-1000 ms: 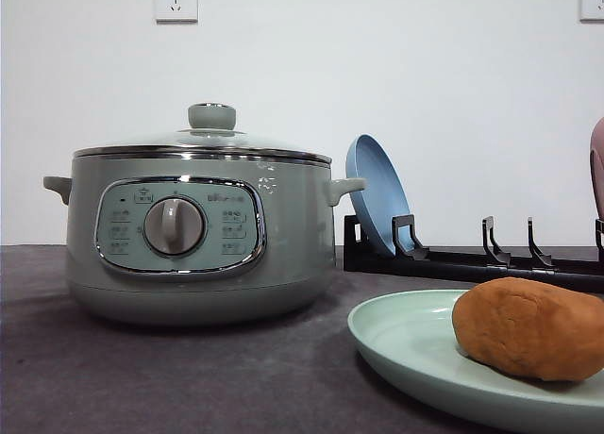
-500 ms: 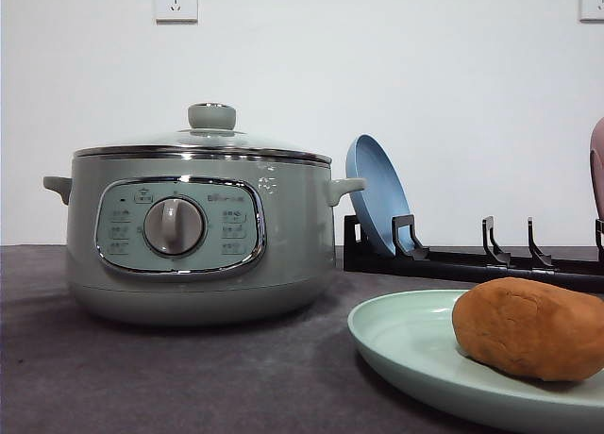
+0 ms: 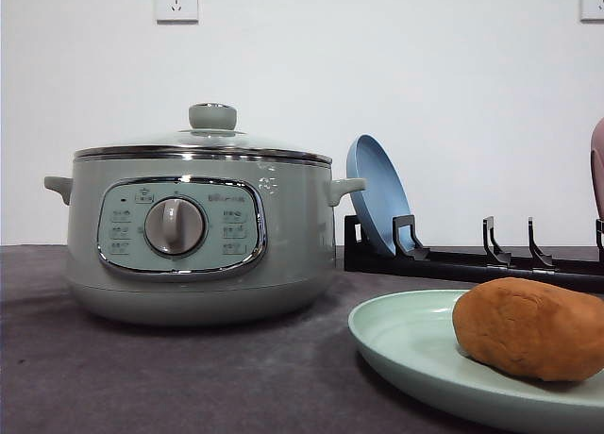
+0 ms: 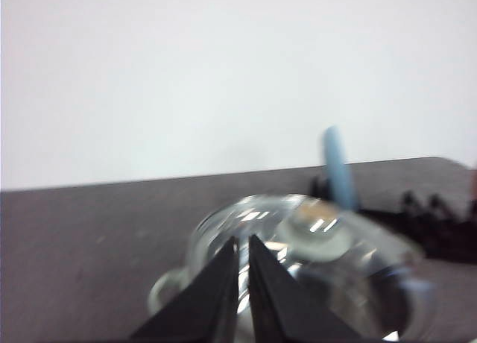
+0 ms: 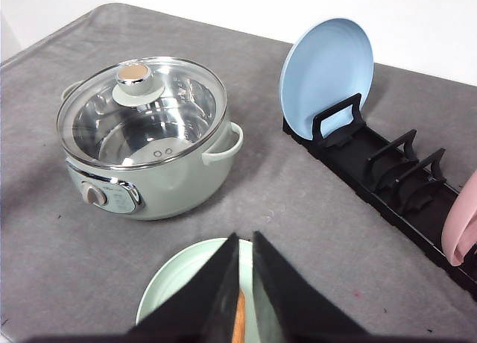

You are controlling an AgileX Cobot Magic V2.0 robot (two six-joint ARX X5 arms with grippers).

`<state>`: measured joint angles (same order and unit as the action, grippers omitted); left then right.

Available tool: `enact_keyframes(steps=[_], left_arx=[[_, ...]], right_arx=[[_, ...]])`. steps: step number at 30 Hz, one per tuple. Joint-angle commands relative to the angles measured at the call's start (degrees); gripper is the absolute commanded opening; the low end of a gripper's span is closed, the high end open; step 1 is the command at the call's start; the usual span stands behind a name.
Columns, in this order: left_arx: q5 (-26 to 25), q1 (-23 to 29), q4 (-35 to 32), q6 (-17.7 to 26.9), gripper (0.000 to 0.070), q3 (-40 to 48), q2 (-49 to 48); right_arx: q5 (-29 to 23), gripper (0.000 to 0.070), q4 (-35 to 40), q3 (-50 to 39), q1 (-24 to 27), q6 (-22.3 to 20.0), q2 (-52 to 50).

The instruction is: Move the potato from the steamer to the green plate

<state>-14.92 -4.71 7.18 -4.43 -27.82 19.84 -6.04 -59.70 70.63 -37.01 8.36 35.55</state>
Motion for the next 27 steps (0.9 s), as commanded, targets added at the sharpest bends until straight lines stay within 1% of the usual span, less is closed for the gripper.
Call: enact_keyframes(steps=[1, 4, 6, 10, 13, 17, 19, 27], left_arx=[[-0.2, 1.1, -2.5, -0.2, 0.0015, 6.8, -3.7], [0.5, 2.5, -3.8, -0.2, 0.0015, 15.6, -9.1], [1.8, 3.0, -5.1, -1.1, 0.0015, 19.7, -11.8], [4.7, 3.8, -5.5, -3.4, 0.0015, 24.5, -15.9], [8.2, 4.0, -5.5, -4.3, 0.0015, 26.5, -17.9], [13.2, 4.0, -3.5, -4.2, 0.0015, 27.2, -19.6], [14.9, 4.0, -3.3, -4.0, 0.0016, 27.2, -19.7], [15.4, 4.0, -3.4, -4.0, 0.0016, 27.2, -19.7]], right_arx=[[0.0, 0.002, 0.6, 0.5, -0.3, 0.2, 0.3], [0.0, 0.002, 0.6, 0.5, -0.3, 0.2, 0.3], [0.0, 0.002, 0.6, 0.5, -0.3, 0.2, 0.3], [0.0, 0.002, 0.6, 0.5, -0.3, 0.2, 0.3], [0.0, 0.002, 0.6, 0.5, -0.3, 0.2, 0.3], [0.0, 0.002, 0.6, 0.5, -0.3, 0.2, 0.3], [0.0, 0.002, 0.6, 0.5, -0.3, 0.2, 0.3], [0.0, 0.002, 0.6, 0.5, -0.3, 0.2, 0.3]])
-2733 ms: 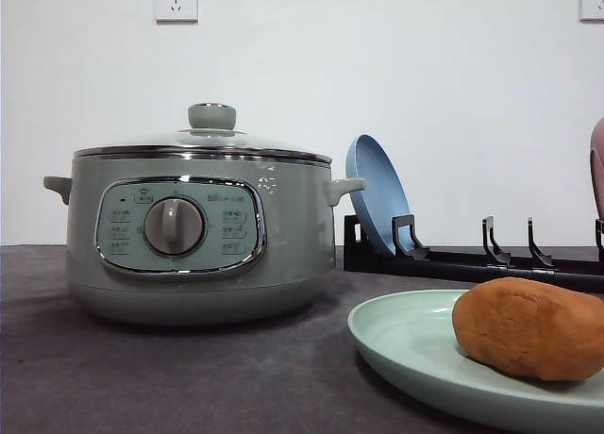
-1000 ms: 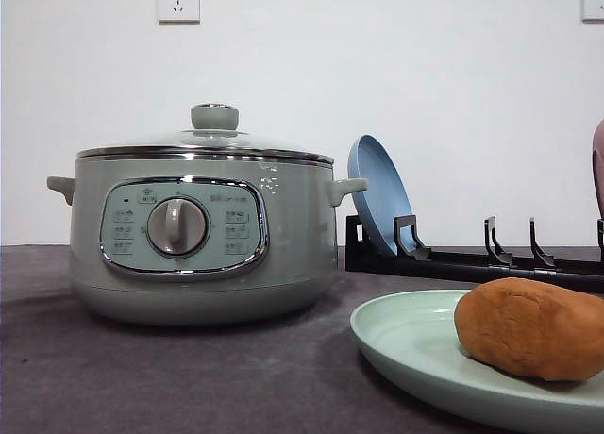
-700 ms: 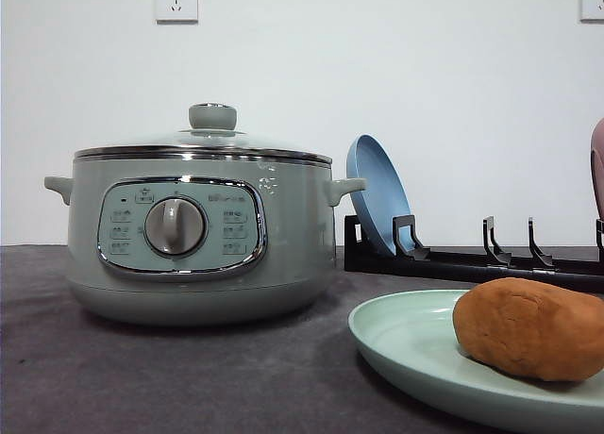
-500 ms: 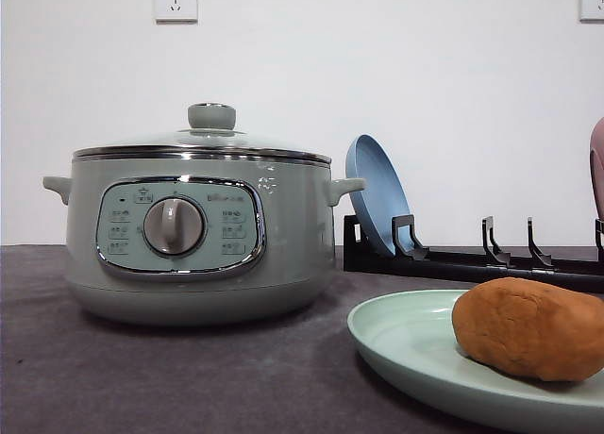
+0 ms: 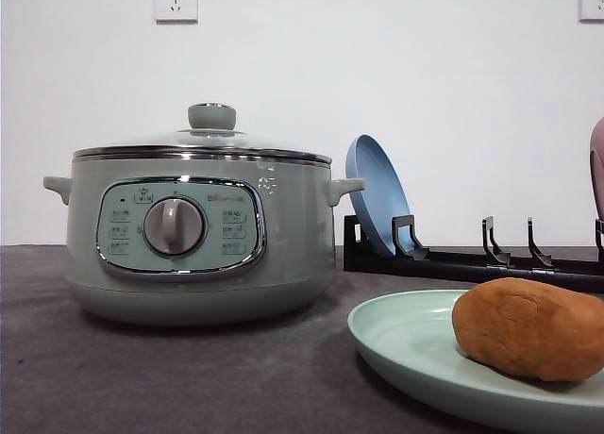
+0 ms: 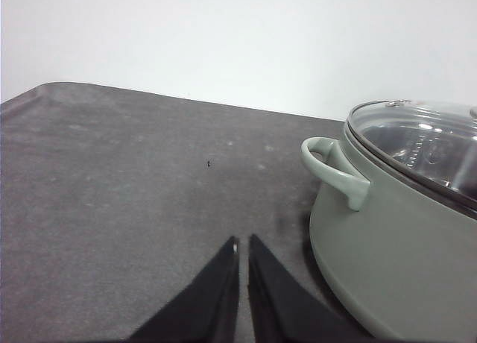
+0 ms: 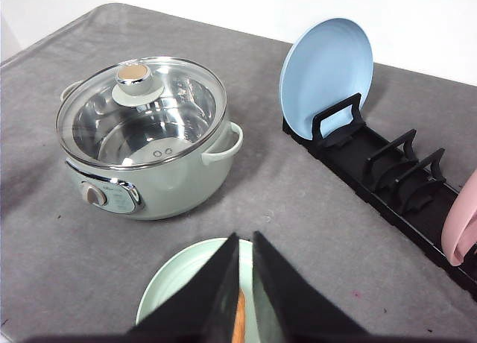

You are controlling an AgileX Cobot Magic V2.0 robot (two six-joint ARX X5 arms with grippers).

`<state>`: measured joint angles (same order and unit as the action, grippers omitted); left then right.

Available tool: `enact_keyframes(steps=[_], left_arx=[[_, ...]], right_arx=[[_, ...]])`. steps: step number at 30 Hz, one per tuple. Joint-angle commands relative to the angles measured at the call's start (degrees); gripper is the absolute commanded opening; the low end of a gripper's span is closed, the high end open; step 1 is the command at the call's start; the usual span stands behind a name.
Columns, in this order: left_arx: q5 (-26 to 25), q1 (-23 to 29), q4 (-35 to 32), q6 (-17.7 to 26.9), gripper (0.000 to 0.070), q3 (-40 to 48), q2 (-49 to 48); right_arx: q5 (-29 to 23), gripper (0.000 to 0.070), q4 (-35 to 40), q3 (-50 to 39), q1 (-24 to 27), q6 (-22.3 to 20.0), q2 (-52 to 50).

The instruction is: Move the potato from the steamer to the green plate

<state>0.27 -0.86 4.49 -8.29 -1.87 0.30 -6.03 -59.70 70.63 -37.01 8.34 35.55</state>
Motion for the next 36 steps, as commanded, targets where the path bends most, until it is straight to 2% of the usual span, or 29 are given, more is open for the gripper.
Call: enact_keyframes(steps=[1, 36], left_arx=[[0.2, 0.2, -0.7, -0.1, 0.0016, 1.2, -0.1], [0.2, 0.2, -0.7, -0.1, 0.0015, 1.2, -0.1]], right_arx=[[0.0, 0.002, 0.6, 0.5, -0.3, 0.2, 0.3], [0.0, 0.002, 0.6, 0.5, -0.3, 0.2, 0.3]])
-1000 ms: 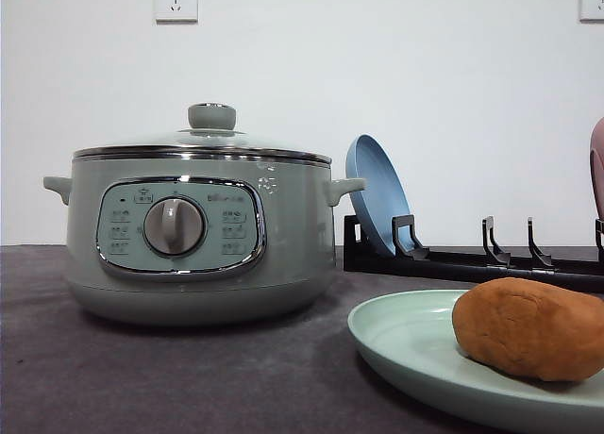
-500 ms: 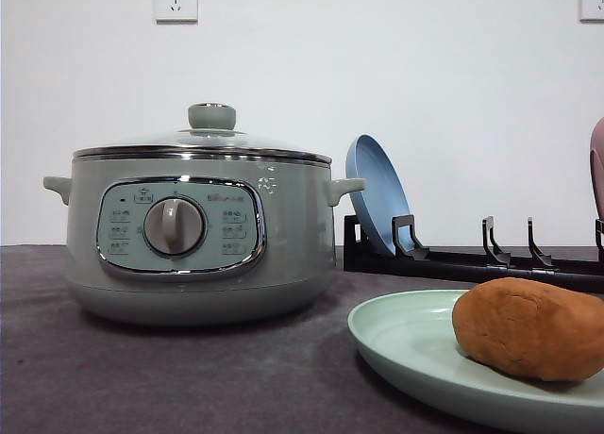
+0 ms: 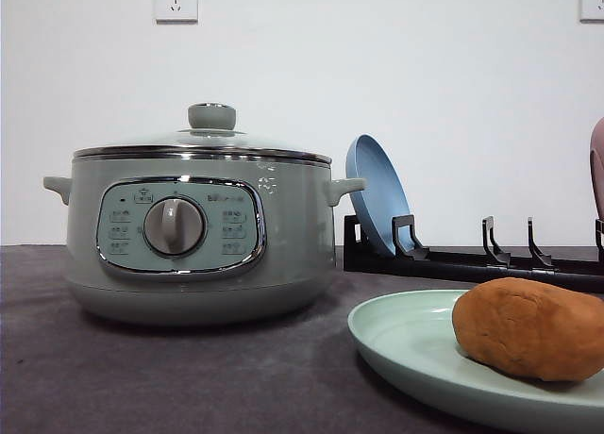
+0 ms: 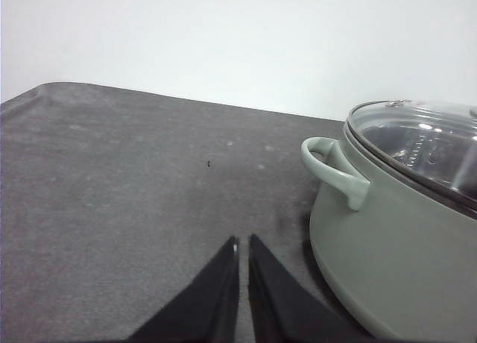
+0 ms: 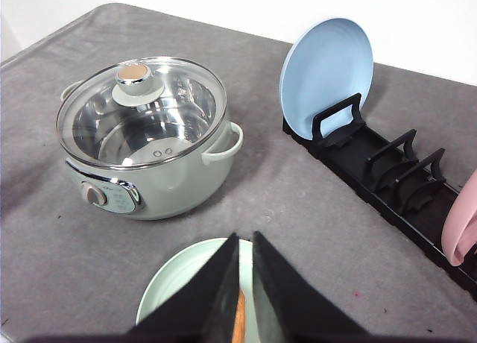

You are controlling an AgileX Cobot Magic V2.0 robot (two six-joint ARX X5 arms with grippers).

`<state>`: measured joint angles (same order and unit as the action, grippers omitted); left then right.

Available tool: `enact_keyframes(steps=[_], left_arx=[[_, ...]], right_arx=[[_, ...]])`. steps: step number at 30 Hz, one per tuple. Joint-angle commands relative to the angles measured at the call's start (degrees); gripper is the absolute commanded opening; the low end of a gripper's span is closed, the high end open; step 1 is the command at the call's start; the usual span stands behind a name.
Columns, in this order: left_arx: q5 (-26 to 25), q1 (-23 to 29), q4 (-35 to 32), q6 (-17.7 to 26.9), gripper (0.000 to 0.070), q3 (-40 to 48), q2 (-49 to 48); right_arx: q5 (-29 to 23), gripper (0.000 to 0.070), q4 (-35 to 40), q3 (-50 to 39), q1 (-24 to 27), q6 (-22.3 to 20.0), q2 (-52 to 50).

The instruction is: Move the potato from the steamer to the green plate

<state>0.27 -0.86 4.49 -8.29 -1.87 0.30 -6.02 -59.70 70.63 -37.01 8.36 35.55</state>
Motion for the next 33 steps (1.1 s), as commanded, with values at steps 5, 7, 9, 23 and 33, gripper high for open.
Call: enact_keyframes(steps=[5, 7, 9, 23, 33], left_arx=[[0.2, 0.2, -0.7, -0.1, 0.0016, 1.2, -0.1], [0.2, 0.2, -0.7, -0.1, 0.0016, 1.2, -0.1], [0.2, 0.2, -0.7, -0.1, 0.0015, 1.2, -0.1], [0.2, 0.2, -0.7, -0.1, 0.0016, 1.2, -0.1], [0.2, 0.2, -0.7, -0.1, 0.0016, 1.2, -0.1]], right_arx=[[0.0, 0.002, 0.8, 0.3, -0.1, 0.2, 0.3], [0.0, 0.002, 2.3, -0.6, 0.2, 0.1, 0.2], [0.0, 0.002, 4.9, -2.1, 1.5, 0.0, -0.1], [-6.4, 0.002, 38.5, -33.4, 16.7, -1.8, -7.2], [-6.5, 0.002, 47.1, -48.1, 26.1, -2.0, -18.8]])
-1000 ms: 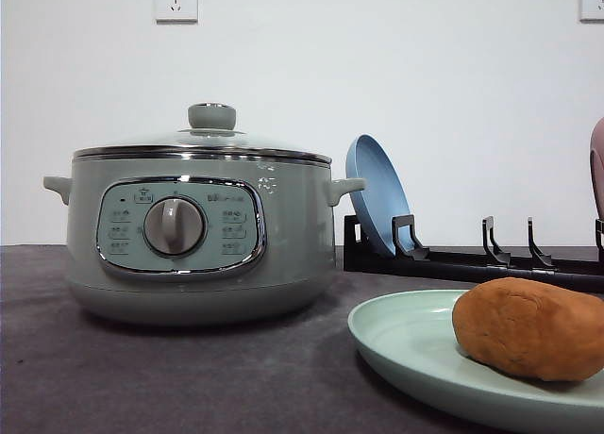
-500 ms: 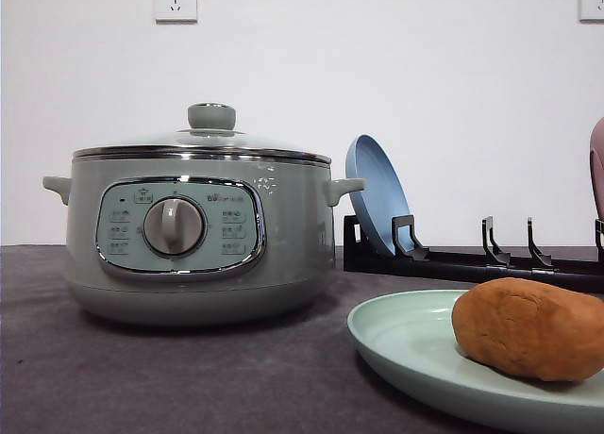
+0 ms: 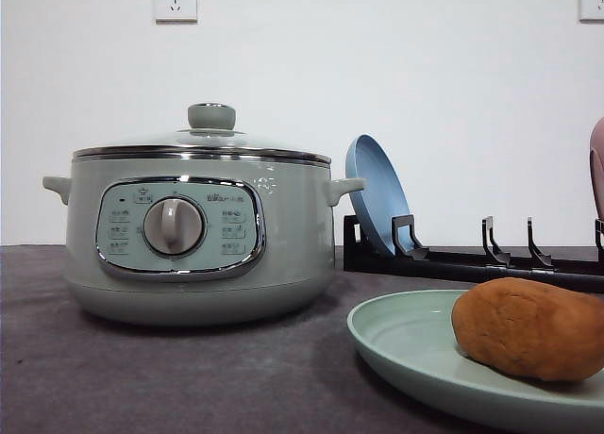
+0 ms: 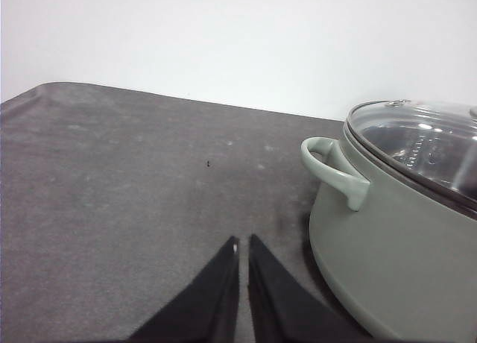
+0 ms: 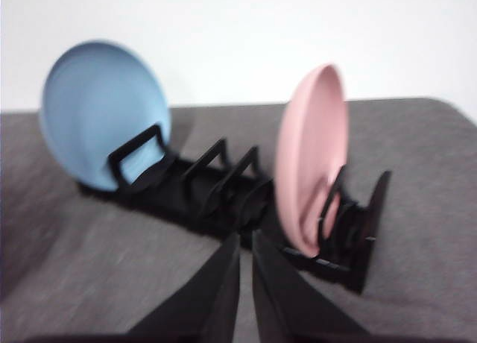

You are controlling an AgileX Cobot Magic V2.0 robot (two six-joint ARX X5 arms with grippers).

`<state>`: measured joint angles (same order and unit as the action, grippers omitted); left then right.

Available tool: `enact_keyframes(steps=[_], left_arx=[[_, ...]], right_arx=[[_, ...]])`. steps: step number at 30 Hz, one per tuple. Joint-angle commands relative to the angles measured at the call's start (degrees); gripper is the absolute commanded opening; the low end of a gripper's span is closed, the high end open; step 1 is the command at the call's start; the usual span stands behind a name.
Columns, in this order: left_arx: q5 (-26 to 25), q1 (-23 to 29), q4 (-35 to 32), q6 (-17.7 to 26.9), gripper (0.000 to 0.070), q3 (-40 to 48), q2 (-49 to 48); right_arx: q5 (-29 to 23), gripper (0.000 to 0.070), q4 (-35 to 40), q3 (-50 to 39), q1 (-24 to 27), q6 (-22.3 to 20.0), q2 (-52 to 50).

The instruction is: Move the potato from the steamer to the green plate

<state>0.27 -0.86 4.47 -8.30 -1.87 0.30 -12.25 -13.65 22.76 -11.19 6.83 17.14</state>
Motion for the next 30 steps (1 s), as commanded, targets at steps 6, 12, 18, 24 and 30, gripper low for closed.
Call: enact_keyframes(steps=[6, 12, 18, 24, 30], left_arx=[[0.2, 0.2, -0.7, -0.1, 0.0016, 1.2, -0.1], [0.2, 0.2, -0.7, -0.1, 0.0016, 1.2, -0.1], [0.2, 0.2, -0.7, -0.1, 0.0016, 1.2, -0.1], [0.2, 0.2, -0.7, -0.1, 0.0016, 1.2, -0.1], [0.2, 0.2, -0.7, -0.1, 0.0016, 1.2, -0.1]], right_arx=[[-0.2, 0.002, 4.6, -7.0, 5.1, -0.4, -6.3], [-0.2, 0.002, 4.6, -12.2, 8.2, -1.7, -8.8], [5.3, 0.002, 4.6, -16.6, 12.5, -0.4, -11.5], [10.0, 0.002, 4.5, -20.2, 15.9, -0.1, -14.8], [14.3, 0.002, 3.7, -22.1, 17.3, -0.5, -16.9]])
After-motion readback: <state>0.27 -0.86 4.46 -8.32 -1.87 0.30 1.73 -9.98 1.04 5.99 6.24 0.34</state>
